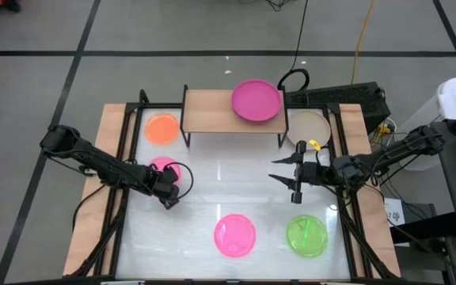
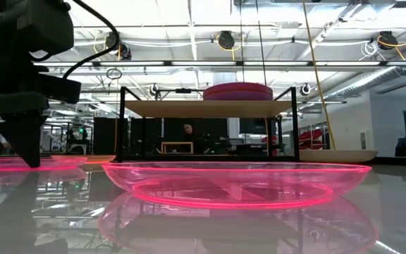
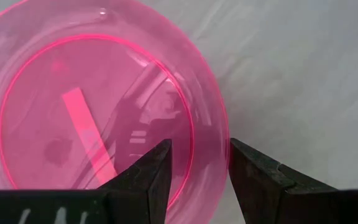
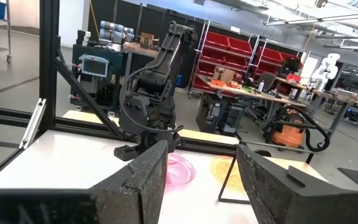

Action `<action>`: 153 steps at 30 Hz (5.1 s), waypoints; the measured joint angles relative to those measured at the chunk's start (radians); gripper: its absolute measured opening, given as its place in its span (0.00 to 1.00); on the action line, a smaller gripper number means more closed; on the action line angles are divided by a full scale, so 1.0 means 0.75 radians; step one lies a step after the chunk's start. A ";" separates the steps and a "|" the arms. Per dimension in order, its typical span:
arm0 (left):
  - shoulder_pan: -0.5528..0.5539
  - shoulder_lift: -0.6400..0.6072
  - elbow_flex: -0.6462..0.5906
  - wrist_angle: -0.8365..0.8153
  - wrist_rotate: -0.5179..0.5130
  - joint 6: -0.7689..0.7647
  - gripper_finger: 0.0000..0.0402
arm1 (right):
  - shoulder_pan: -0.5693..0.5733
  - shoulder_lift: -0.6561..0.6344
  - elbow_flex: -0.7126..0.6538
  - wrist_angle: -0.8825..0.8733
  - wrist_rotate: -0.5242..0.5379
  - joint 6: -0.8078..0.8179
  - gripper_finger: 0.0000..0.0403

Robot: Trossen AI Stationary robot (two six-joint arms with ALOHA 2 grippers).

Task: Place and stack plates onto a shelf
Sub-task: Put the left pink plate on the shelf, then stack the brown plate on top of the pink plate on the shelf

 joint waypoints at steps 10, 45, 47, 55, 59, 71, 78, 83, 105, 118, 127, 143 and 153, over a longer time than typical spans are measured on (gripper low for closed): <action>-0.003 0.000 0.000 0.003 0.010 -0.023 0.11 | 0.000 0.000 0.000 0.000 0.000 -0.018 0.43; 0.209 -0.001 0.946 0.219 -0.429 1.472 0.00 | 0.000 0.000 0.000 0.223 0.000 -0.195 0.43; 0.271 -0.001 0.967 0.218 -0.427 1.546 0.00 | 0.000 0.000 0.000 0.222 0.000 -0.203 0.43; 0.526 -0.001 0.977 0.170 -0.299 1.708 0.00 | 0.000 0.000 0.000 0.221 0.000 -0.204 0.43; 0.632 0.066 0.993 0.072 -0.257 1.787 0.00 | 0.000 -0.001 0.000 0.221 0.000 -0.204 0.43; 0.827 0.419 1.048 -0.058 -0.231 1.922 0.00 | -0.001 -0.001 0.000 0.189 0.000 -0.194 0.43; 0.884 0.480 1.052 -0.059 -0.203 1.890 0.00 | -0.001 -0.001 0.000 0.111 0.000 -0.142 0.43; 0.890 0.468 1.052 -0.062 -0.146 1.844 0.07 | -0.001 -0.001 0.000 0.077 0.000 -0.123 0.43; 0.818 0.293 1.045 -0.136 -0.121 1.782 0.35 | -0.001 -0.007 0.000 0.070 0.125 -0.138 0.43; 0.686 -0.245 1.034 0.175 -0.061 1.630 0.36 | -0.042 -0.018 0.120 -0.376 0.782 -0.072 0.43; 0.572 -0.591 0.499 0.832 0.052 1.557 0.36 | -0.262 0.129 0.510 -1.413 0.485 0.482 0.43; 0.476 -0.657 -0.062 1.621 0.132 1.384 0.36 | -0.691 0.369 0.119 -1.698 -0.078 0.681 0.43; 0.467 -0.655 -0.124 1.597 0.134 1.370 0.36 | -0.935 0.512 0.120 -1.542 -0.108 0.574 0.43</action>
